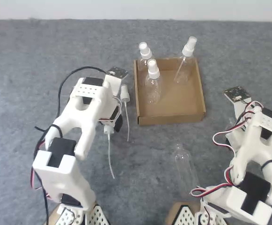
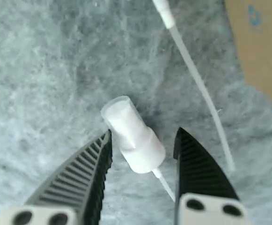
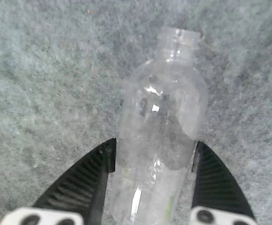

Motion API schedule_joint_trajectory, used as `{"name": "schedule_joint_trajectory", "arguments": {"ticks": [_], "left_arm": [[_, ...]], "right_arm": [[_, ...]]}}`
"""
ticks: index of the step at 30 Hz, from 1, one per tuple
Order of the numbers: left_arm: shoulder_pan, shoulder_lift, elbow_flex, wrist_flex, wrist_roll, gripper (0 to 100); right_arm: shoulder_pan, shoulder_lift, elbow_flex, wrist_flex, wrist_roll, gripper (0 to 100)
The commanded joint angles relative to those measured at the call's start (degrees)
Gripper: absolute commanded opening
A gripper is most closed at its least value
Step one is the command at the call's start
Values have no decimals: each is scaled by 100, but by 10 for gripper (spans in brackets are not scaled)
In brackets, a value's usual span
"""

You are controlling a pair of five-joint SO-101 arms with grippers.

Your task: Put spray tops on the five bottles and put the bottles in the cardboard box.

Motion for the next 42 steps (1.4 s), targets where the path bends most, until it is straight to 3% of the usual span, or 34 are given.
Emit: {"name": "schedule_joint_trajectory", "arguments": {"ticks": [1,8,17,25,34,42], "left_arm": [[9,-97,-259,-132,-316,195],[9,193,-110,-571,721,190],[9,-176,-92,-571,721,12],[9,-1679,154,-202,730,10],[9,-3587,2457,-1855,756,12],[9,-4053,3266,-2418,765,12]], "right_arm": [[31,-101,-176,48,132,215],[40,-101,-176,57,132,216],[40,-101,-176,48,132,216],[48,-110,-202,48,132,214],[22,-734,-158,136,-35,229],[-453,-1385,-264,453,-202,332]]}}
